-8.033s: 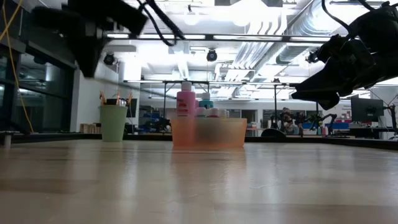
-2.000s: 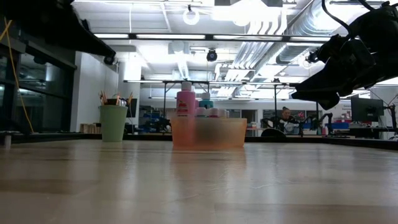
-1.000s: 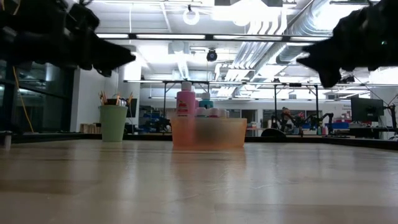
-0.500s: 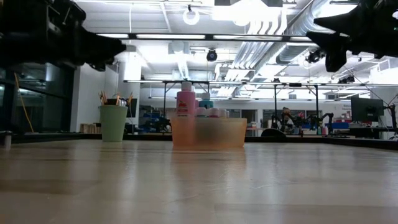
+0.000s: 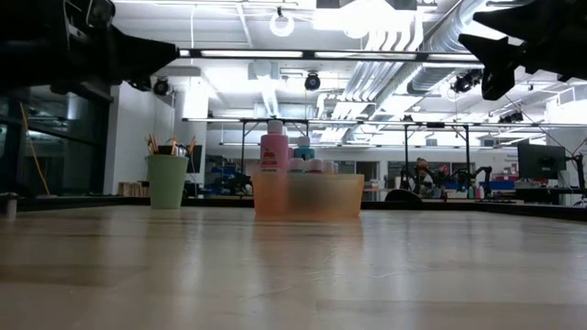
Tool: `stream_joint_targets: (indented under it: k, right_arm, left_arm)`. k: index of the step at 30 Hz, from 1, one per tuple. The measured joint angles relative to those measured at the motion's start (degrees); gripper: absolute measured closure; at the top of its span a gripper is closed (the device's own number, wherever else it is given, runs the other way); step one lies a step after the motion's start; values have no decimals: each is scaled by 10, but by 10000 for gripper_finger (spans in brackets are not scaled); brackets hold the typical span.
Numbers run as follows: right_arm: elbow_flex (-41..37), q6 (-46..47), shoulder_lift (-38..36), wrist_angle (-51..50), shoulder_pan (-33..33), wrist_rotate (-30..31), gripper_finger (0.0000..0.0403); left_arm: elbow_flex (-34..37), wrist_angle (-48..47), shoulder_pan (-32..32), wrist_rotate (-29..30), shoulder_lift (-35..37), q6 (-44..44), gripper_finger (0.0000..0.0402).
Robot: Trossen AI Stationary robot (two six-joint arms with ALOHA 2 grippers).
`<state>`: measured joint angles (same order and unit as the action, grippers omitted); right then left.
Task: Pick & Place Paint Supplies
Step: Return to Home Position
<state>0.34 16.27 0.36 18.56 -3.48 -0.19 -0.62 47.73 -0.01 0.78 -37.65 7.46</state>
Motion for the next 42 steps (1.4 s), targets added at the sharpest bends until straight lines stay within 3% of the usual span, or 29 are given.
stream_joint_targets:
  k: [18,29,37,42]
  right_arm:
    - [0,0,0,-5,2,1,243]
    - [0,0,12,-20,2,0,243]
    - [0,0,20,-173,2,-1,243]
    - [0,0,22,-170,1,-1,243]
  left_arm:
    - [0,-216,0,2,200,-2,353]
    - [0,-324,0,59,280,-4,353]
    - [0,-368,0,92,310,-36,353]
    - [0,-369,0,69,312,-27,353]
